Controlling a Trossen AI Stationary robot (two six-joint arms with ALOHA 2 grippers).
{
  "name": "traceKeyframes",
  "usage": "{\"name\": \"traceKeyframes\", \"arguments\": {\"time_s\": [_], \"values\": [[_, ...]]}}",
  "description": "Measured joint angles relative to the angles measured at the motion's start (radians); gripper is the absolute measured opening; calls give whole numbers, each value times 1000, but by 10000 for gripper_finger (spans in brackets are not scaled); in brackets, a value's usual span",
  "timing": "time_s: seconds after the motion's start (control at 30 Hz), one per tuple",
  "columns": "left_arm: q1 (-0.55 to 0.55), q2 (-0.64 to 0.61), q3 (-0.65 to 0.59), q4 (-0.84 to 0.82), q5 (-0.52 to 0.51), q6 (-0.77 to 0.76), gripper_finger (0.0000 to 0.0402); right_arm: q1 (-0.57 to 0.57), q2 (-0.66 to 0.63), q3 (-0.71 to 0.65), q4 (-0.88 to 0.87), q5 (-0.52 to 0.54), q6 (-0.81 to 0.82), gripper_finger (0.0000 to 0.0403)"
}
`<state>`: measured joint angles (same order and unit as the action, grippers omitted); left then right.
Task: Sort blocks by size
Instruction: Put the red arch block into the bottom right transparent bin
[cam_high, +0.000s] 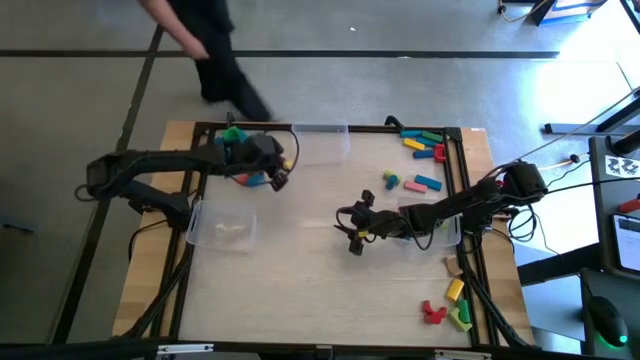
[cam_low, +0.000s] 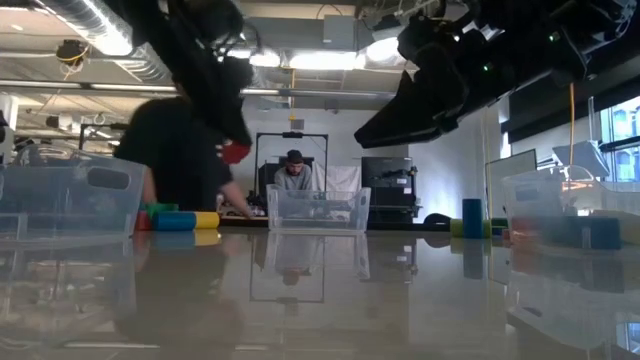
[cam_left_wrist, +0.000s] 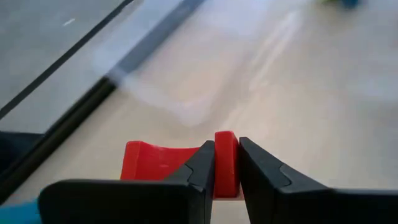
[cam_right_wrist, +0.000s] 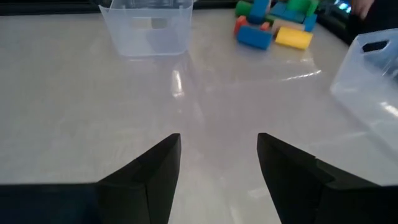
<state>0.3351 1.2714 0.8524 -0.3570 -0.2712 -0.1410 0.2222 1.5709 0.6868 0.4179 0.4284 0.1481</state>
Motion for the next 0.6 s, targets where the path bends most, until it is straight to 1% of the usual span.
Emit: {"name": "traceKeyframes", "arguments": {"time_s": [0.2, 0.33, 0.47, 0.6], "values": [[-127, 9, -1, 173, 116, 42, 56, 0, -42, 0, 2, 132, -100, 215], [-186, 12, -32, 351, 177, 51, 56, 0, -67, 0, 20, 209, -173, 215], [-221, 12, -62, 520, 187, 2, 56, 0, -75, 1, 87, 261, -273, 215], [-248, 26, -69, 659, 187, -52, 56, 0, -75, 0, 167, 269, -380, 215]]}}
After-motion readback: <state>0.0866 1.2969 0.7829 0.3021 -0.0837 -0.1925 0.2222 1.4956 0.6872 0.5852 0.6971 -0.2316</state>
